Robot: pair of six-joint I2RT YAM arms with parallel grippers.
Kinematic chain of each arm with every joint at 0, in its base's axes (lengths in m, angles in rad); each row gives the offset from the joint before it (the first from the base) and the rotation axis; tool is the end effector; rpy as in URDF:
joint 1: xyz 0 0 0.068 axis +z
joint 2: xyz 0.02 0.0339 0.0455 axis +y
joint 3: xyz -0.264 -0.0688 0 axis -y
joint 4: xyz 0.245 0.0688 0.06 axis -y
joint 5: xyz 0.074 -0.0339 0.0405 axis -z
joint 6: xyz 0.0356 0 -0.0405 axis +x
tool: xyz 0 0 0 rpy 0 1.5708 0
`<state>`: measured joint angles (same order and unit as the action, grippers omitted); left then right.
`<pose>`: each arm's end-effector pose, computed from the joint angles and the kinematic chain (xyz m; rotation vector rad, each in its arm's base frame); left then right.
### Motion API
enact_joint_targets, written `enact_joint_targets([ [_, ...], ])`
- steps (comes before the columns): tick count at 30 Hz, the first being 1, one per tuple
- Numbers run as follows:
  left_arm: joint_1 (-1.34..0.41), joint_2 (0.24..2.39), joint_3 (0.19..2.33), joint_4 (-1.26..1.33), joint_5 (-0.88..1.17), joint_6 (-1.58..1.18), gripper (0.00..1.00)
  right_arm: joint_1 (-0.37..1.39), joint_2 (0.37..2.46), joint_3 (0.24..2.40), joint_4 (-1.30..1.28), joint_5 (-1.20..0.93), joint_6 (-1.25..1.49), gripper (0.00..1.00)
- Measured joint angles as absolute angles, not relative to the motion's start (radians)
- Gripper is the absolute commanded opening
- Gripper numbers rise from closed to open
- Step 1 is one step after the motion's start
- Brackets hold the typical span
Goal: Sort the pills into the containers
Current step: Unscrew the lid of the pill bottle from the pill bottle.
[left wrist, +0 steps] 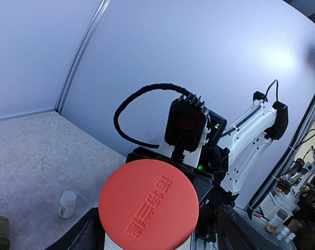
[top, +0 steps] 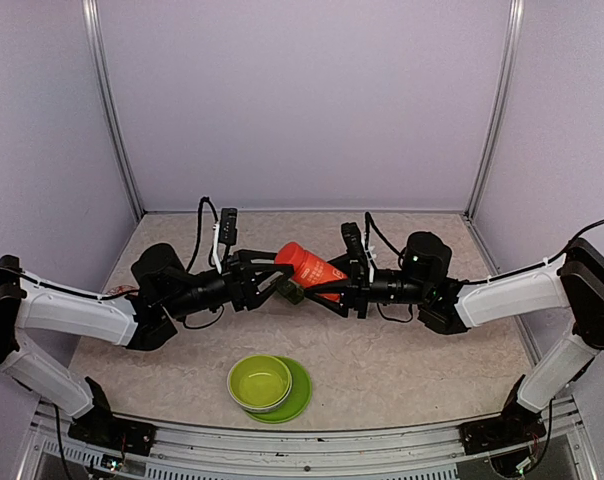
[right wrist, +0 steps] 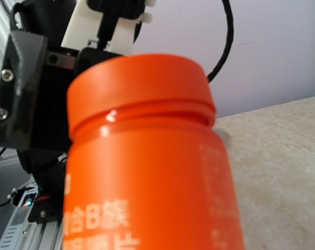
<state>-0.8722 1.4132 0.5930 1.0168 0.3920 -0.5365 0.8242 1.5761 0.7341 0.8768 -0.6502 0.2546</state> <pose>0.1789 -0.2342 0.2569 0.6109 1.4240 -1.4165 0.2094 0.2580 0.2383 -0.9932 1.3895 1.3240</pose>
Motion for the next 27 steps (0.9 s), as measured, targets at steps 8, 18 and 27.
enact_joint_targets([
  [8,-0.875,1.413,0.609,1.000,0.388,-0.519,0.73,0.824,1.576,0.734,0.874,-0.651,0.255,0.33],
  [18,-0.877,1.414,0.631,0.942,0.355,-0.503,0.62,0.824,1.576,0.734,0.862,-0.652,0.255,0.33],
  [27,-0.882,1.417,0.647,0.899,0.331,-0.486,0.52,0.823,1.576,0.734,0.854,-0.651,0.255,0.34],
])
